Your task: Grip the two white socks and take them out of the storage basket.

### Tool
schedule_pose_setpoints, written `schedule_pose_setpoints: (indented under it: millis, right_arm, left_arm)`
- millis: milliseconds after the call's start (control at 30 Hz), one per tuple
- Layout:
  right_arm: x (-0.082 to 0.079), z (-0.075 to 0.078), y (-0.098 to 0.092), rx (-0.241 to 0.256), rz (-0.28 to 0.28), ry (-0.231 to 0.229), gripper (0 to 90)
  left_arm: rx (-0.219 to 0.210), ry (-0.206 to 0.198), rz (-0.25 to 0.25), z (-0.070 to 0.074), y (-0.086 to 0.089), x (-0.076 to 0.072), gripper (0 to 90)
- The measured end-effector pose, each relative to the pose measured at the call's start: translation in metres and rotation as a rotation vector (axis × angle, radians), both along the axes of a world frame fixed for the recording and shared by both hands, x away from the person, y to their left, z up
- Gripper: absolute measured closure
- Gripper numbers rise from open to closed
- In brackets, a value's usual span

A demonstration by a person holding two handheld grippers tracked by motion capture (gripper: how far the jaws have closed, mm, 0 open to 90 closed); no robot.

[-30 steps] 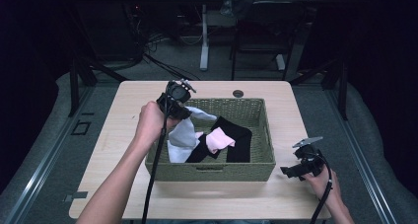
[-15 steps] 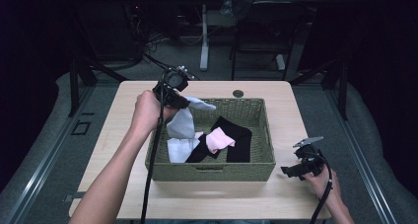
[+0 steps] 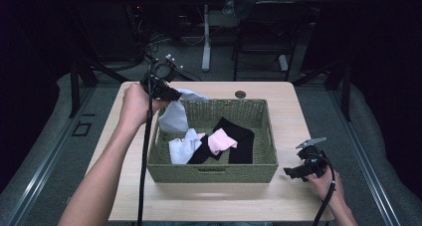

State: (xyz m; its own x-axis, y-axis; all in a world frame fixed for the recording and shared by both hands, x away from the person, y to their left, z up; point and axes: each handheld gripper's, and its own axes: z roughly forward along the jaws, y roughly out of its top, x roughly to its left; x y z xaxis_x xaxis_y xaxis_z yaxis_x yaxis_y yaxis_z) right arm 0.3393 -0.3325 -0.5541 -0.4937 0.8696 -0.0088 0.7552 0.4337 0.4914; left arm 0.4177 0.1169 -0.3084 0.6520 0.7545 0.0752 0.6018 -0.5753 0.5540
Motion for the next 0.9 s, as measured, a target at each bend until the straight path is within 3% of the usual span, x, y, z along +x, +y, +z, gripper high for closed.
schedule_pose_setpoints:
  millis: [67, 367, 500, 600, 733, 900]
  right_arm:
    - [0.000, -0.001, 0.001, 0.016, -0.005, -0.004, 0.2]
    - [-0.002, -0.002, -0.002, 0.007, -0.014, 0.008, 0.2]
    - [-0.003, -0.001, -0.003, 0.030, -0.021, -0.003, 0.2]
    - [-0.002, -0.001, -0.002, 0.012, -0.016, -0.002, 0.2]
    - [-0.002, -0.002, 0.001, 0.025, -0.009, 0.000, 0.2]
    - [-0.001, -0.001, 0.001, 0.021, -0.004, -0.001, 0.2]
  left_arm:
    - [-0.002, -0.001, 0.010, 0.003, 0.003, 0.001, 85.4]
    - [0.011, -0.010, 0.073, 0.012, 0.027, 0.001, 85.5]
    - [0.005, -0.015, 0.105, 0.017, 0.046, -0.001, 85.5]
    - [0.010, -0.015, 0.125, 0.018, 0.055, -0.003, 85.5]
    - [0.016, -0.020, 0.162, 0.020, 0.072, -0.008, 85.5]
    - [0.024, -0.024, 0.238, 0.015, 0.103, -0.012, 85.5]
